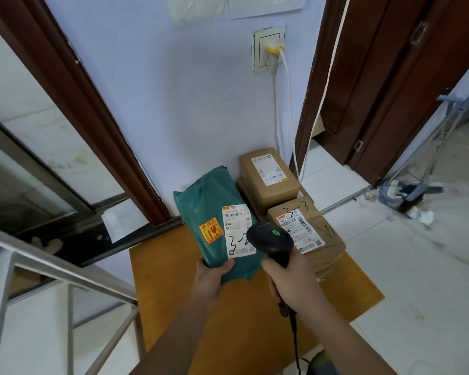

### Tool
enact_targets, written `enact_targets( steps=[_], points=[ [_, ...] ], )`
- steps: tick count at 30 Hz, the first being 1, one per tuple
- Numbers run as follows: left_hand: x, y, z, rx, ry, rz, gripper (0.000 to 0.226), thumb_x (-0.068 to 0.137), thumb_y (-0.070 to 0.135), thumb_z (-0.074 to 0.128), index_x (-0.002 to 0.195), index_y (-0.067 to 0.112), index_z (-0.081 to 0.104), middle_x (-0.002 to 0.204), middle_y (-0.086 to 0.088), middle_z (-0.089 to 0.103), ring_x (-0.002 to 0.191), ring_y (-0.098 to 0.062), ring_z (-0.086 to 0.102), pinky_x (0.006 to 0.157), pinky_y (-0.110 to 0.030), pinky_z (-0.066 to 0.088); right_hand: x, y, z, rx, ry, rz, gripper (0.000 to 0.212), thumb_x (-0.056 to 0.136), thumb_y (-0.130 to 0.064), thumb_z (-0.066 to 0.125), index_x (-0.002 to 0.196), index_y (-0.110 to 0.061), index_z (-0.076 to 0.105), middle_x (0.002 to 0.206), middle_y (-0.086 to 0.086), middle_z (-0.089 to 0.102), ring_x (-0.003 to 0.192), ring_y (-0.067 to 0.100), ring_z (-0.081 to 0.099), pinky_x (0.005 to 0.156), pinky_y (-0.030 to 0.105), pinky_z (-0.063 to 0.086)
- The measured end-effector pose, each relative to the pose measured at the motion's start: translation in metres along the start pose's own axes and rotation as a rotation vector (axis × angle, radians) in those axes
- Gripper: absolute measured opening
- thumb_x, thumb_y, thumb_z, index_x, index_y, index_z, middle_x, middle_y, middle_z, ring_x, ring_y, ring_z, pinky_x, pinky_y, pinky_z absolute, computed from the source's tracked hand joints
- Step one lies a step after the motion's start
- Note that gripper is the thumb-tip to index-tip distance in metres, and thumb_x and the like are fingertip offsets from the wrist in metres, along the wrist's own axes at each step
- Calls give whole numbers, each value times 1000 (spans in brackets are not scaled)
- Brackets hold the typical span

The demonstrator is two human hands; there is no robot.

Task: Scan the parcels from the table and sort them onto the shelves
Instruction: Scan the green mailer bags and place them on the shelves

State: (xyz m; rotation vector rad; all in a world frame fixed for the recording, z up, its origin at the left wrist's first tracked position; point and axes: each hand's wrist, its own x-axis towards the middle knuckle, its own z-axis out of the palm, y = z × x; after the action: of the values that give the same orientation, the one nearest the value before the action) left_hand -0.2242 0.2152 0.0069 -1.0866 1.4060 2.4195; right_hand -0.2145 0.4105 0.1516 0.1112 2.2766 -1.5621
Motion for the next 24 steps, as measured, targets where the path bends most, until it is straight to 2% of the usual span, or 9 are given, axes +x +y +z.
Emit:
enact_targets(
  steps=[2, 6, 10, 15, 20, 24],
  points=[
    [-7, -8, -3, -33, -17, 11, 101, 56, 5, 95, 144, 13, 46, 135, -14, 69, 119, -36, 69, 91, -53, 62, -3, -1, 2, 8, 12, -11, 27, 92, -17, 60, 67, -8, 55, 46, 1, 52, 40, 11, 49, 55, 32, 48],
    [-20, -21, -2, -45, -84, 42, 79, 75, -7, 83, 141, 15, 45, 132, -13, 70, 120, -35, 68, 82, -44, 63, -8, -5, 8, -10, 39, -57, 27, 93, -20, 60, 68, -10, 57, 45, 1, 55, 40, 12, 53, 51, 28, 50],
    [-28, -24, -1, -39, -137, 65, 87, 71, -2, 88, 144, 14, 44, 134, -17, 68, 120, -37, 69, 83, -44, 63, -9, -6, 11, -48, 33, -78, 28, 92, -17, 59, 69, -2, 60, 47, 6, 58, 39, 13, 57, 50, 29, 53],
    [-33, -24, -1, -64, -186, 93, 87, 73, -6, 84, 147, 10, 42, 132, -24, 67, 118, -42, 68, 81, -44, 63, -13, -2, 17, -64, 39, -73, 27, 92, -19, 60, 70, -4, 60, 45, 4, 57, 37, 11, 55, 47, 23, 49],
    [-40, -22, -3, -67, -201, 92, 72, 83, -17, 71, 145, 7, 42, 126, -21, 70, 106, -33, 73, 75, -38, 63, -20, -3, 21, -25, 61, -76, 27, 93, -16, 61, 73, 2, 60, 48, 8, 57, 38, 12, 55, 46, 22, 50],
    [-43, -25, -7, -53, -218, 82, 72, 84, -16, 71, 144, 9, 42, 125, -19, 71, 102, -29, 76, 74, -37, 63, -26, -5, 23, -1, 65, -48, 26, 93, -15, 61, 77, 5, 59, 51, 10, 55, 38, 11, 53, 45, 19, 47]
  ],
)
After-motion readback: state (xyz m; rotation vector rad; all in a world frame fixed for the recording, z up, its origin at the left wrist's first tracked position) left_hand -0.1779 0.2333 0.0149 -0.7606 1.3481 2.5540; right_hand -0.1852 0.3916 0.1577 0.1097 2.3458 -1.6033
